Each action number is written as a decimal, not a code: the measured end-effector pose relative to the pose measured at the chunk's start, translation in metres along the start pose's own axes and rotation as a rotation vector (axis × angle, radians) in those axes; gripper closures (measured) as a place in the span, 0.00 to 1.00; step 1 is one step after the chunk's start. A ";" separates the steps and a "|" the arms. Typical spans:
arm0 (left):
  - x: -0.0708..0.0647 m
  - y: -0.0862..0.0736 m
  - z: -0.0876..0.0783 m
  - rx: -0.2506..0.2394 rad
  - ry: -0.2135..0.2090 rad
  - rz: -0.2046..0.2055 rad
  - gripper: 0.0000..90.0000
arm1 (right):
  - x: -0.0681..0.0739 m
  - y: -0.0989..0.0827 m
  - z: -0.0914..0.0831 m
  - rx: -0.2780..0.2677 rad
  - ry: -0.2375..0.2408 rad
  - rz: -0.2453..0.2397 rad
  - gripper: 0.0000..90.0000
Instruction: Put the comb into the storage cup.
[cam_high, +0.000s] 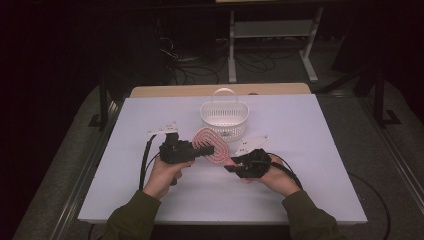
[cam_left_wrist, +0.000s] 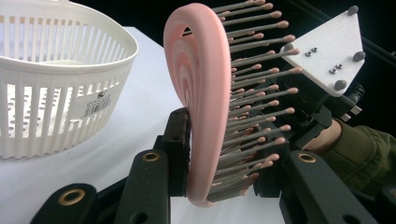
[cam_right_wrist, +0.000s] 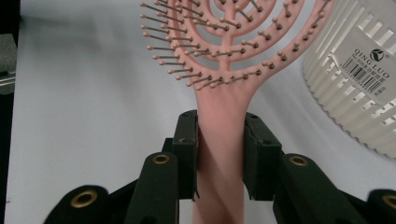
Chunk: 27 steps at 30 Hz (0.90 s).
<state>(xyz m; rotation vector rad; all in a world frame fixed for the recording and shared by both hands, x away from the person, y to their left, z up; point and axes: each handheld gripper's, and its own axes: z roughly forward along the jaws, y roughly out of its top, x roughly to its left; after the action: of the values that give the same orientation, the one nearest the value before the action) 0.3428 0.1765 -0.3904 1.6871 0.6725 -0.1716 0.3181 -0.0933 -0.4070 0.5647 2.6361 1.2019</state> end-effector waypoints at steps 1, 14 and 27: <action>0.000 0.000 0.000 -0.002 -0.001 -0.001 0.72 | 0.000 0.000 0.000 -0.001 0.001 0.001 0.77; -0.001 0.002 -0.002 -0.016 -0.009 -0.002 0.73 | 0.000 0.001 -0.001 -0.018 0.009 0.016 0.76; -0.002 0.004 -0.008 -0.045 -0.003 -0.005 0.73 | -0.002 0.001 -0.001 -0.043 0.001 0.065 0.58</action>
<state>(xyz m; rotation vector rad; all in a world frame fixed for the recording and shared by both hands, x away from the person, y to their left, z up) 0.3419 0.1828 -0.3840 1.6423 0.6734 -0.1613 0.3202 -0.0944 -0.4054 0.6474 2.6048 1.2735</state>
